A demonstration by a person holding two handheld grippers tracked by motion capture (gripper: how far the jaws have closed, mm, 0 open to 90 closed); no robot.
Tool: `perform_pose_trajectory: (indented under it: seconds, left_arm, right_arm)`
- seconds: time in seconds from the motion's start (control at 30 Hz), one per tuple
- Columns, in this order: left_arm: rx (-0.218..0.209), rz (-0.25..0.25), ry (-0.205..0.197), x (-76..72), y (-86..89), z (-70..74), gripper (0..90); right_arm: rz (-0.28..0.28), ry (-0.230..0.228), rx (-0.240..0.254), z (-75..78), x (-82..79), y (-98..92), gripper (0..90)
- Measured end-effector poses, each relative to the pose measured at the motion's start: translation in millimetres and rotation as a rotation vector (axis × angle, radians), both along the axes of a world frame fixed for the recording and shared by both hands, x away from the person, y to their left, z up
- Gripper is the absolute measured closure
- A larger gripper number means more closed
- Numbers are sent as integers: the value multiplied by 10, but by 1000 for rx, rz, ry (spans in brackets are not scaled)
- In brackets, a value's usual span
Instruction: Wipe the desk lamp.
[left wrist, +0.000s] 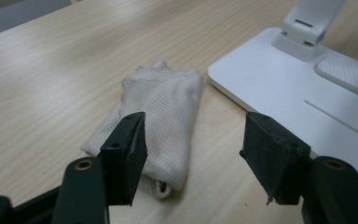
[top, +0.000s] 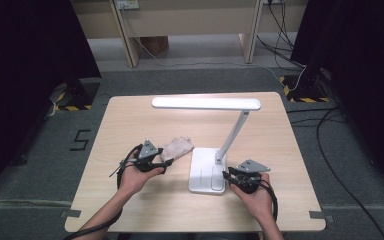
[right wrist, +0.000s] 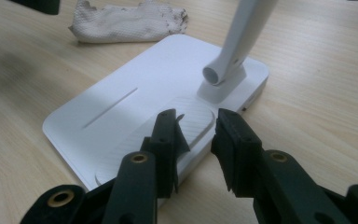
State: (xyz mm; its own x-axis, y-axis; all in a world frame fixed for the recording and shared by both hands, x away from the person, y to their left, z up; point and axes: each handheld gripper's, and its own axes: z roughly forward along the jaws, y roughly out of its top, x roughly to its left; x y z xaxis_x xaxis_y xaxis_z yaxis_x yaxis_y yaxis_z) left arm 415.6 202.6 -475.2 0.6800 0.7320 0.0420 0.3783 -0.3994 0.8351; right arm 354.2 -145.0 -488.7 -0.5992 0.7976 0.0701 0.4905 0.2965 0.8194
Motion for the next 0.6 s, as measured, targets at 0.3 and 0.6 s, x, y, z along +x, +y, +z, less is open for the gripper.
perform_pose_trajectory:
  seconds: [0.3,0.6]
  left_arm:
    - [79,-40,28,326,-135,-23,355]
    - [123,-55,117,531,-184,-301,306]
  right_arm:
    - [49,-16,-58,19,-10,221,680]
    - [72,0,-79,-10,67,296,666]
